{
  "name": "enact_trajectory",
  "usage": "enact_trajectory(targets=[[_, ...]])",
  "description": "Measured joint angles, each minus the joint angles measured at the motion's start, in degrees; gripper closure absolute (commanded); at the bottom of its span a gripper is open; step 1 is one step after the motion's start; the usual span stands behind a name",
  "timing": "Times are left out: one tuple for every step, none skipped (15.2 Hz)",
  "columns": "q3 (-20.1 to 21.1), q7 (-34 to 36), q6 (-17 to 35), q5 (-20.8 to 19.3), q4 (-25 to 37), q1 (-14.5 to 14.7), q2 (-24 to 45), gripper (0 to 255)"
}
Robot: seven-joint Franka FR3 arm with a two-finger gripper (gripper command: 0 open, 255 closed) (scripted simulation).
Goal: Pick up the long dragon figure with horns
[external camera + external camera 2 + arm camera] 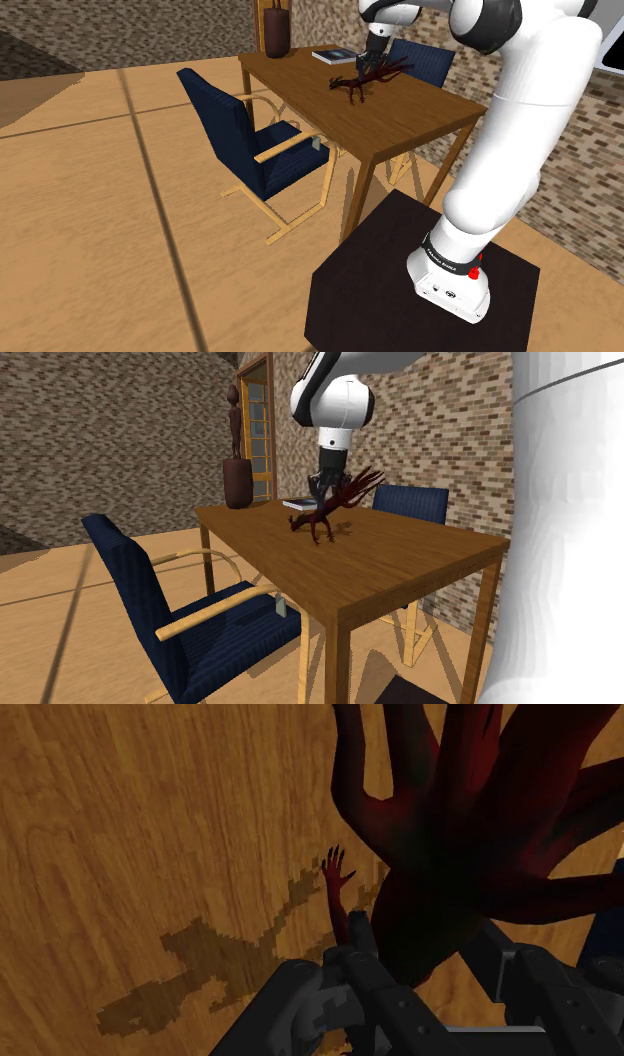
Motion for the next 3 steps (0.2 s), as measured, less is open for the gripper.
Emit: enact_trajectory(targets=[[-0.1, 0.0, -0.8, 0.0, 0.8, -0.1, 0.0, 255], [-0.1, 0.1, -1.5, -0.2, 1.4, -0.1, -0.2, 255], [-0.1, 0.2, -2.1, -0.2, 1.9, -0.1, -0.2, 255]])
